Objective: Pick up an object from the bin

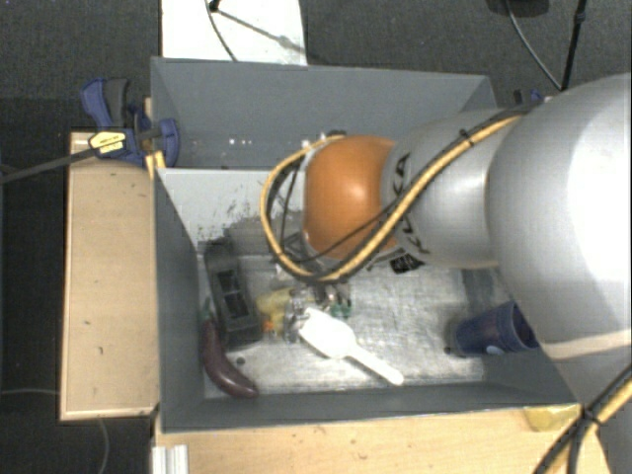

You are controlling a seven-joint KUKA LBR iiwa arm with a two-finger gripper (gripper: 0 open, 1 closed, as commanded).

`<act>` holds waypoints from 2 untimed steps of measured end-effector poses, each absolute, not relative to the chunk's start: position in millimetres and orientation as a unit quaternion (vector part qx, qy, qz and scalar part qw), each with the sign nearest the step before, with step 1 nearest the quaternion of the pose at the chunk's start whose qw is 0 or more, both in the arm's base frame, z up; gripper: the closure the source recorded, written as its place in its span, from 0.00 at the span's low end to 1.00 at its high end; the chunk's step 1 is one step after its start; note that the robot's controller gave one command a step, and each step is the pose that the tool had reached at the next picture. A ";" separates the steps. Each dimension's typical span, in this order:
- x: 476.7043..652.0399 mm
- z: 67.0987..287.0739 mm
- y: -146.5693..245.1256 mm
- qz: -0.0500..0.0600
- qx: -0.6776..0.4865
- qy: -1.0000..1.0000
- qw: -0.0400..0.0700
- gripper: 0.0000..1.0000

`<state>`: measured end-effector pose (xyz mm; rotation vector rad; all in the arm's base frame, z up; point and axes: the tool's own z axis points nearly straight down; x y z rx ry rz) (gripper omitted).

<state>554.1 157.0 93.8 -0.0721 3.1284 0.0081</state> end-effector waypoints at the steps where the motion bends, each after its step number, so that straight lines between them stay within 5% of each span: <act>1: 551.4 142.1 157.9 0.000 -0.021 1.000 -0.002 1.00; 2: 557.4 270.3 171.9 0.001 -0.015 1.000 0.001 1.00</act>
Offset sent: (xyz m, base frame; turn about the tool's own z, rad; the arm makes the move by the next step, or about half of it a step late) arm 0.0026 0.0148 0.1760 0.0197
